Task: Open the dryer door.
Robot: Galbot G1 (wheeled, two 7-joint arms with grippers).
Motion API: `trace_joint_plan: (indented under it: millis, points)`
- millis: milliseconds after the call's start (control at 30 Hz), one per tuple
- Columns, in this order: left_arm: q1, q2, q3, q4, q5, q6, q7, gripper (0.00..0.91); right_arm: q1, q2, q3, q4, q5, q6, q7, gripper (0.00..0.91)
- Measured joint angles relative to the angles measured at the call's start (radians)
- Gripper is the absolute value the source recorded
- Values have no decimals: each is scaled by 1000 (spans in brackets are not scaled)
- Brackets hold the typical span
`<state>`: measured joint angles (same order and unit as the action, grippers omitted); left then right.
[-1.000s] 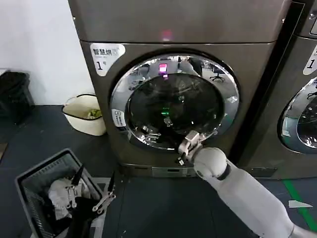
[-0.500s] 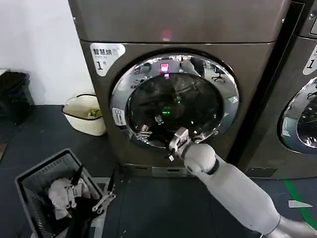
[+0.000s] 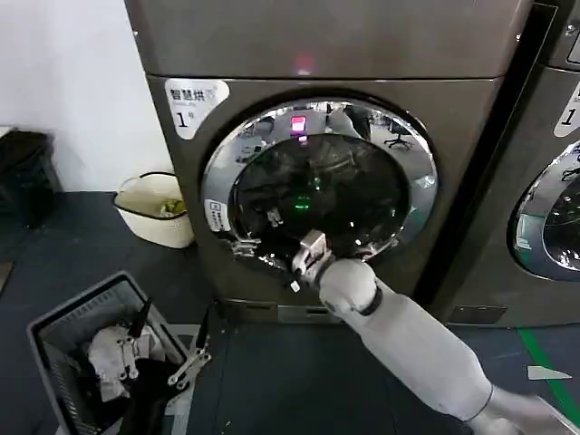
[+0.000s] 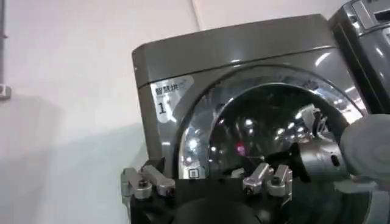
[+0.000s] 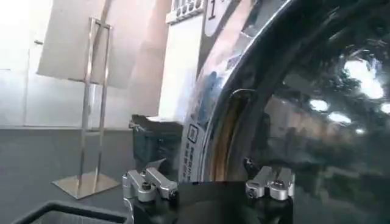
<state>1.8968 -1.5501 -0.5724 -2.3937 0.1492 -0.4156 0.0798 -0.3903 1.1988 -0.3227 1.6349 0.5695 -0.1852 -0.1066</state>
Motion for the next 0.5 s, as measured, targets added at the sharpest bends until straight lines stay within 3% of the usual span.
trace_joint_plan:
  millis: [500]
  points:
    - [5,-6,1,-5,12,0,0,907,21,75,-20,-45,-7,0,-7,907]
